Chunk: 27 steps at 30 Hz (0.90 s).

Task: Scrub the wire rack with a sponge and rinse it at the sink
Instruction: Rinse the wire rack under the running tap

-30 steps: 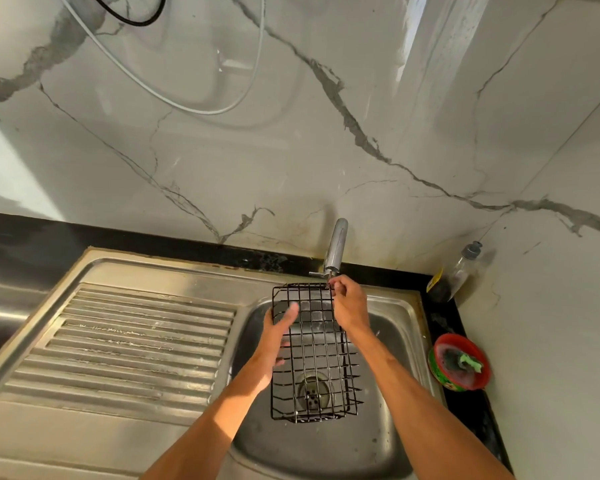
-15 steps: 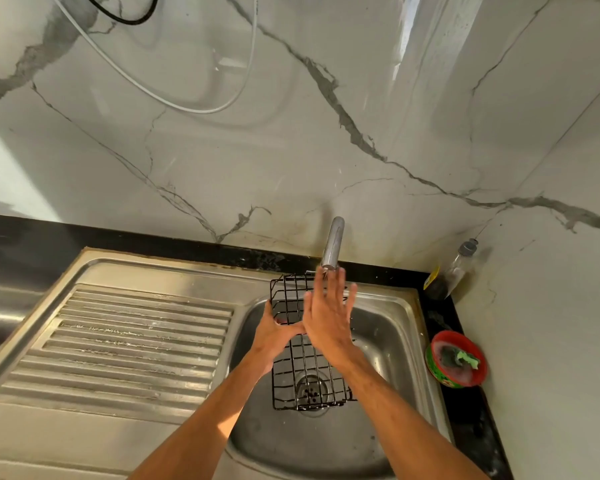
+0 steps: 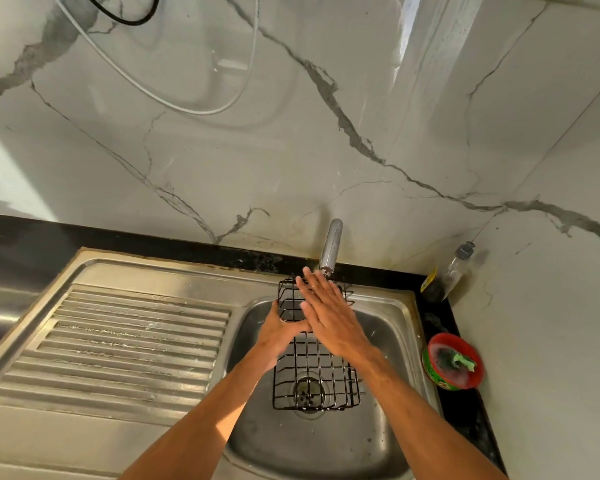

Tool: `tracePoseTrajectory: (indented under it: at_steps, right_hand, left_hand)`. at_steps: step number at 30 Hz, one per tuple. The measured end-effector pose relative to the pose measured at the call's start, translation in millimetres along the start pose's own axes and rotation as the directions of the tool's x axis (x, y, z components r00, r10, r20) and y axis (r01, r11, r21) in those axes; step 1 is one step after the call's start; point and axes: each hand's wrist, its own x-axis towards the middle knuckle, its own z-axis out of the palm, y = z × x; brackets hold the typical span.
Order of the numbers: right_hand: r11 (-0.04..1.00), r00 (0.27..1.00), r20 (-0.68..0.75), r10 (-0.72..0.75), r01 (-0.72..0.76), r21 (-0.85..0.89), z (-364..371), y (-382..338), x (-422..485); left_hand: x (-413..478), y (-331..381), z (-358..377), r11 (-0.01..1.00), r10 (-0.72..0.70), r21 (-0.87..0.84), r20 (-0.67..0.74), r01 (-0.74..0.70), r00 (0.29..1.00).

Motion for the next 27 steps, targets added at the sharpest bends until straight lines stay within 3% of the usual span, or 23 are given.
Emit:
tracePoseTrajectory:
  at_steps: [3, 11, 15, 19, 22, 27]
  right_hand:
    - [0.989, 0.986, -0.085, 0.146, -0.145, 0.017, -2, 8, -11]
    - [0.971, 0.961, -0.140, 0.240, -0.240, 0.013, -3, 28, -25]
    - [0.992, 0.988, -0.092, 0.120, -0.124, -0.035, -7, 27, -20]
    - [0.987, 0.983, -0.094, 0.159, -0.159, 0.006, -8, 19, -11]
    - [0.996, 0.995, -0.062, 0.072, -0.075, -0.050, -4, 9, -3]
    - [0.996, 0.996, 0.005, 0.084, -0.083, -0.022, -6, 3, 13]
  left_hand:
    - [4, 5, 6, 0.999, 0.035, 0.006, 0.040, -0.035, 0.999]
    - [-4, 10, 10, 0.996, 0.008, -0.085, 0.018, -0.006, 1.000]
    - [0, 11, -3, 0.985, 0.059, -0.164, -0.011, -0.060, 0.998]
    - [0, 15, -15, 0.977, 0.097, -0.191, -0.026, -0.101, 0.995]
    - [1, 14, -23, 0.964, 0.074, -0.256, -0.015, -0.075, 0.997]
    - [7, 13, -36, 0.955, 0.066, -0.284, -0.078, -0.086, 0.995]
